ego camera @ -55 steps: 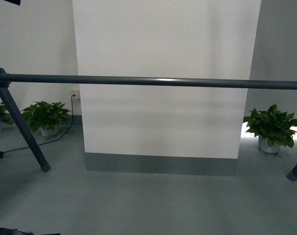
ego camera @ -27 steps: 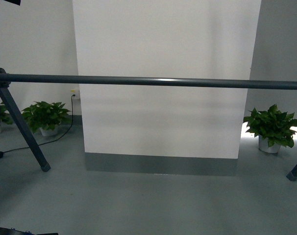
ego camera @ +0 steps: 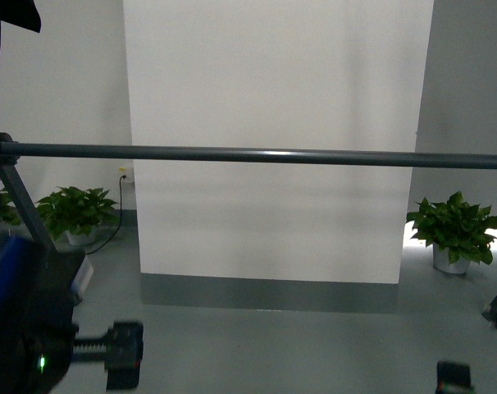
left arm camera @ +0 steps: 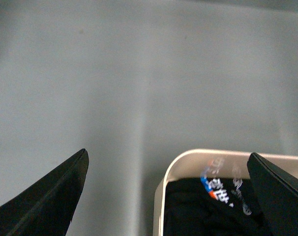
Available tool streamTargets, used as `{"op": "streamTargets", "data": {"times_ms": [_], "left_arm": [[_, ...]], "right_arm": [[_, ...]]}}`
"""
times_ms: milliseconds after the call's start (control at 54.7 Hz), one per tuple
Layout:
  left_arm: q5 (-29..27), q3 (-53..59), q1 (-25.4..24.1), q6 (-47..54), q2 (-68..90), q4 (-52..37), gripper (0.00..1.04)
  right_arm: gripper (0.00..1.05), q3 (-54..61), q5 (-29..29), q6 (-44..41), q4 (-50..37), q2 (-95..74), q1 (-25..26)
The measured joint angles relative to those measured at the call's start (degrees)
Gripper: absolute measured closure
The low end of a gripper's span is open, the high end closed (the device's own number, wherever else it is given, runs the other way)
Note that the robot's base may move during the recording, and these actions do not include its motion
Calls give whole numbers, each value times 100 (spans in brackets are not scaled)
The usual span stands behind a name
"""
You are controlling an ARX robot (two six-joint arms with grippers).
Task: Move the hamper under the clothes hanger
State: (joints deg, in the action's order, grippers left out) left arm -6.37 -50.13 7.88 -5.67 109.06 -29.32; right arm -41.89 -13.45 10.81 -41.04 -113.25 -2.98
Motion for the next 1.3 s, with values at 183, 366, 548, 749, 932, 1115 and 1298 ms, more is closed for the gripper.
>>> {"op": "streamTargets", "data": {"times_ms": [183,366,548,749,932,1115,1298], "left_arm": [[118,-468,15,258,-1053,914,7],[192,-970,52,424,-1882,1622,7],[254,-1403,168,452,-2618,2192,7],[291,-1539,306,511,-3104,2225,7],[-166,-1283,319,551,-3132,1738,15],[-243,269,131,553,-3871,503,44],[-48,1644,-83,551,-4535,-103,74]], "right_arm": [[8,-52,9,-400,695,1274,125],[8,-214,-24,-859,1342,2435,114],[8,-424,-251,-1196,1814,3344,-98],[8,-616,-601,-1449,2022,4079,-442],[11,-710,-393,-1429,1998,4363,-494],[39,317,778,-1202,1440,4833,-284],[67,1346,907,-1158,1001,5396,-153]]}}
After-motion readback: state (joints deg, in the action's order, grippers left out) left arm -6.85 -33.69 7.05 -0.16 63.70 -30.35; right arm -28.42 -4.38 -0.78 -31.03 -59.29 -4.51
